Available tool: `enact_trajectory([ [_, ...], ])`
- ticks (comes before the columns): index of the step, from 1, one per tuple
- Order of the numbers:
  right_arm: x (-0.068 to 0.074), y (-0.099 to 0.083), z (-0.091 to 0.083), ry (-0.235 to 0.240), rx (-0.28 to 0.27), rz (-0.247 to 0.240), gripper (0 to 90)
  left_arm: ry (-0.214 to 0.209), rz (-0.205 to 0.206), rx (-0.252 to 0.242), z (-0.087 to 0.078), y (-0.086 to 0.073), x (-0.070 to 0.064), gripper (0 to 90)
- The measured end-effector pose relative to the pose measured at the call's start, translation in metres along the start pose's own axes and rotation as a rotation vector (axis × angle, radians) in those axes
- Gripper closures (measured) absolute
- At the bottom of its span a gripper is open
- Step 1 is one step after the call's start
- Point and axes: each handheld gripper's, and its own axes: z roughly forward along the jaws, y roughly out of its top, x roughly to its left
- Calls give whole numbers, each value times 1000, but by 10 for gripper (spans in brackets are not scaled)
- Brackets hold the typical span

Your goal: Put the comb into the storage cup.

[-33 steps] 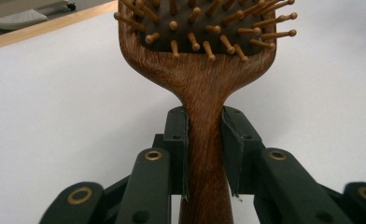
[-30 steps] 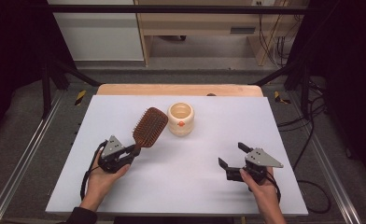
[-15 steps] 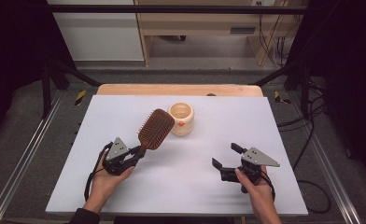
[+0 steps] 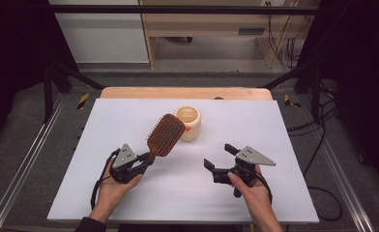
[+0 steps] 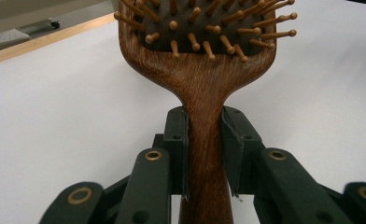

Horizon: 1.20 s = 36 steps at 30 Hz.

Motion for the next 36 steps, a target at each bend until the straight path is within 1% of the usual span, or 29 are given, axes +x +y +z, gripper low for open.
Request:
enact_trajectory([
  [4,7,8,11,17,6,6,33,-2,-3,-7,-1,0,0,728],
  [6,10,11,17,22,8,16,36,-2,-3,-9,-1,0,0,728],
  [12,17,20,29,34,12,31,39,-5,-4,-23,-2,1,-1,728],
  [21,24,28,40,49,19,47,43,-15,7,-31,-2,3,-4,728],
  [25,26,30,43,57,17,62,44,-17,15,-32,-1,3,-6,728],
  [30,30,33,47,59,8,73,43,-21,9,-44,-1,4,-7,728],
  [36,35,37,53,62,12,80,45,-20,11,-53,-2,4,-8,729],
])
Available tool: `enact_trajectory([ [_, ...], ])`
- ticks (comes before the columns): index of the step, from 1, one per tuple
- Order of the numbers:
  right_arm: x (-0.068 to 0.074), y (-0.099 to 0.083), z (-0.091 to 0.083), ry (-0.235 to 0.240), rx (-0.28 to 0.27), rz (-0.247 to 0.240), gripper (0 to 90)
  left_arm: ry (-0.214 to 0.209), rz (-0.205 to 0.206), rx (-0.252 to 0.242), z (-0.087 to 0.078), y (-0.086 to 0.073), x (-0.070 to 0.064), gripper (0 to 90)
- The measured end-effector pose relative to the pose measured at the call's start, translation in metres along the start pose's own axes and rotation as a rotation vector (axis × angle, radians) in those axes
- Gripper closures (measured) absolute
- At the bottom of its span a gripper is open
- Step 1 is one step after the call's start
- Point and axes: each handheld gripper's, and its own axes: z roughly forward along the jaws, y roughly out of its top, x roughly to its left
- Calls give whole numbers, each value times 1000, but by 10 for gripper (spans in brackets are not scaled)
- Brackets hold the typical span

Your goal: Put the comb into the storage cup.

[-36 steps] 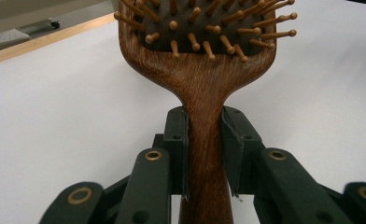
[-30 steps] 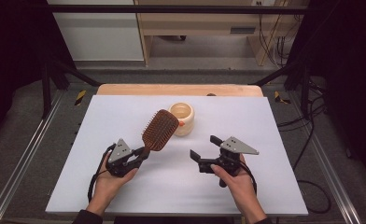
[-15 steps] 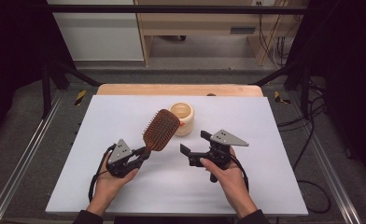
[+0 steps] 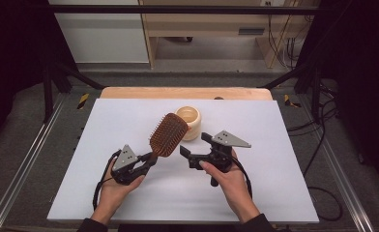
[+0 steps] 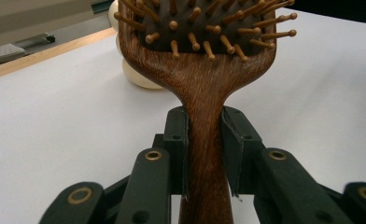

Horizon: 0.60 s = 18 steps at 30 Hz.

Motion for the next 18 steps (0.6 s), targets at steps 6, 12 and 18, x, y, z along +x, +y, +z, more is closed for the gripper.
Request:
enact_trajectory([
  [6,4,2,5,8,6,14,45,-3,4,-4,0,1,-2,729],
  [12,6,3,9,20,4,31,47,-5,6,-7,0,1,-3,728],
  [18,7,3,12,28,6,44,49,-8,10,-9,0,1,-4,728],
])
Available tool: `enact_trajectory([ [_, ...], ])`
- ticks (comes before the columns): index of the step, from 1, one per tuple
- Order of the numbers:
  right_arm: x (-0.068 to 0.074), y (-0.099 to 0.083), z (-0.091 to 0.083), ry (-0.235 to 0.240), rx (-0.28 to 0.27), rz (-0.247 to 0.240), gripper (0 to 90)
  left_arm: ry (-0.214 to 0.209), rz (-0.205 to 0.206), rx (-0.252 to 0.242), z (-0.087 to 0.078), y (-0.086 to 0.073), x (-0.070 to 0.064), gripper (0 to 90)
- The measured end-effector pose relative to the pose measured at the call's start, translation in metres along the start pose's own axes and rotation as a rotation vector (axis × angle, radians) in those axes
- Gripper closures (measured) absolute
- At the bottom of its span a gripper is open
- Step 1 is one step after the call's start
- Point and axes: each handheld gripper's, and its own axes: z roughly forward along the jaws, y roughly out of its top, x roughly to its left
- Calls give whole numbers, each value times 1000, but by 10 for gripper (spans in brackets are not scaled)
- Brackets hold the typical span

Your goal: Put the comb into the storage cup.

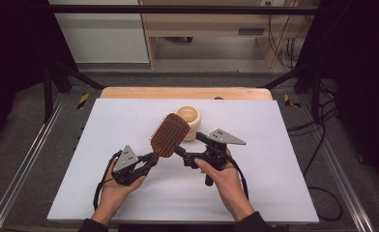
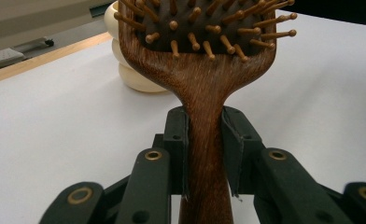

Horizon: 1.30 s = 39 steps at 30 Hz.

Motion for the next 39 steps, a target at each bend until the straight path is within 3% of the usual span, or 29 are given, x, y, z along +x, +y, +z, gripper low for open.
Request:
enact_trajectory([
  [15,3,4,14,33,-5,48,89,-25,22,-15,1,4,-10,728],
  [29,-3,10,20,85,-19,148,206,-45,40,-30,2,5,-17,728],
  [39,-5,11,20,118,-19,177,280,-56,42,-43,1,6,-19,728],
])
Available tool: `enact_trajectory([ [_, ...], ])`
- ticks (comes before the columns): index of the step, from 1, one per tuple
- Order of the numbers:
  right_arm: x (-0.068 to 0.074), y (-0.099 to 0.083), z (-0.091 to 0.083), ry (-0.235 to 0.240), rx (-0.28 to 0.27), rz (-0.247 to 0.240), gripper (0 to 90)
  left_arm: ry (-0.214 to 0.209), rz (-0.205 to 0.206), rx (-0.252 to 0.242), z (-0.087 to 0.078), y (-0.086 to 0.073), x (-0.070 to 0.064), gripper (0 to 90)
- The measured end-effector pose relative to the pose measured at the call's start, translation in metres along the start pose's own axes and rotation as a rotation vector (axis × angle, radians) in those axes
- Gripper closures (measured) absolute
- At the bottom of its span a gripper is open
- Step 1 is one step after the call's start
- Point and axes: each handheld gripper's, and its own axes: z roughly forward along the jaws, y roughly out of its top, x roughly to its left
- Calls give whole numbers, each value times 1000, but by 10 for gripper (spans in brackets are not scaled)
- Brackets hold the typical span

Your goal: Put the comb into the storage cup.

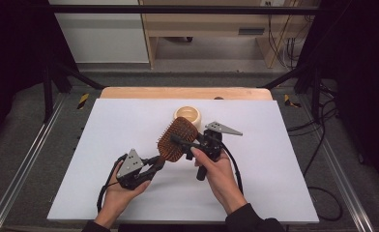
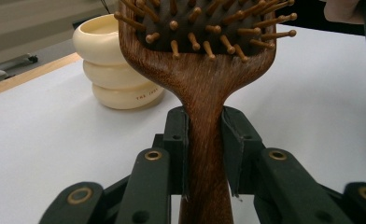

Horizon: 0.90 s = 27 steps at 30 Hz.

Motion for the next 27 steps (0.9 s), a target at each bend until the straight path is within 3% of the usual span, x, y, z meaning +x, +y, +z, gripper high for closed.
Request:
enact_trajectory([
  [15,-2,2,-3,35,-18,36,405,-9,-12,-19,-1,0,1,728],
  [27,15,4,-1,29,-22,-18,507,-10,-34,-19,0,-4,4,729],
])
